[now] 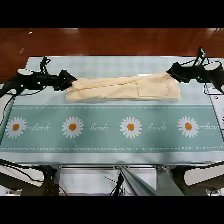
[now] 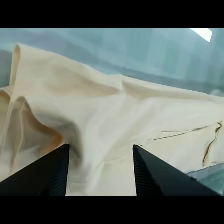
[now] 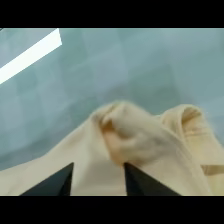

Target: Fold the shirts.

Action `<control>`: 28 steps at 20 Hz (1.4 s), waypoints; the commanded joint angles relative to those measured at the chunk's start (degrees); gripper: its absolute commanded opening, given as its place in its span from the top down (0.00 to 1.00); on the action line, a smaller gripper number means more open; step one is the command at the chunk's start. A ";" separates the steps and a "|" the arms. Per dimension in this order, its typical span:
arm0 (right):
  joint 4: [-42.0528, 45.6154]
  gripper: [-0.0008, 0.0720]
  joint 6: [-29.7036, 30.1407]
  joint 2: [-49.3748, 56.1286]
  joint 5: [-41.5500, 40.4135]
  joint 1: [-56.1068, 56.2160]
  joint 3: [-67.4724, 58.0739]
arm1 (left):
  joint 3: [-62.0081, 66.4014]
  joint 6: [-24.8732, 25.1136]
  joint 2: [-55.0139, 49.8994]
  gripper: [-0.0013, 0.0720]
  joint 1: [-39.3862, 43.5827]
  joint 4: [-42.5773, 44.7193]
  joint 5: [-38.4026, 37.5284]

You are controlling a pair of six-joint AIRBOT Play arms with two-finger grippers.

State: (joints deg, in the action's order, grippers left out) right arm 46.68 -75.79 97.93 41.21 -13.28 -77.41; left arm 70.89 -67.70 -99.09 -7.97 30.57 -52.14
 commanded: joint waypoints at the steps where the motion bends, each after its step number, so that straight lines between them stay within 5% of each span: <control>1: 3.34 0.37 3.93 -2.84 1.97 -2.05 -0.15 | 1.84 -0.02 -0.87 0.32 -2.23 -1.03 -4.04; 4: 18.08 0.34 0.50 -8.00 5.79 -6.45 -0.15 | 5.81 -0.02 -0.85 0.32 -6.43 -1.01 -12.28; 6: 24.70 0.15 -3.82 -9.18 11.15 -10.08 -0.15 | 7.91 -0.02 -0.55 0.32 -8.50 -1.01 -17.16; 13: 6.12 0.14 0.46 -0.11 28.50 -16.96 -0.13 | 8.72 0.04 0.46 0.34 -7.93 -1.01 -22.53; 22: -3.26 0.16 1.05 7.41 18.53 -4.74 -0.13 | 8.72 1.29 0.57 0.34 -3.34 -1.03 -22.49; 23: -3.26 0.21 1.07 7.74 17.79 -3.34 -0.13 | 8.72 1.29 0.61 0.34 -2.99 -1.03 -22.51; 24: -2.99 0.42 1.40 7.63 16.92 -2.21 -0.15 | 8.72 1.27 0.68 0.34 -2.69 -1.05 -22.51; 25: -3.10 0.76 2.10 6.95 16.72 -1.73 -0.15 | 8.74 1.27 0.90 0.44 -2.62 -1.05 -22.51; 26: -3.04 0.94 2.45 5.62 17.27 -1.75 -0.15 | 8.79 1.29 1.36 0.61 -2.60 -1.03 -22.51; 28: -1.16 0.95 3.17 1.18 18.40 -2.27 -0.15 | 8.87 1.84 3.10 0.85 -2.60 -1.05 -22.40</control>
State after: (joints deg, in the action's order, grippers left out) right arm 44.58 -73.58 102.59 59.42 -16.25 -77.52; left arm 79.64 -66.37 -97.43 -10.90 29.54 -74.63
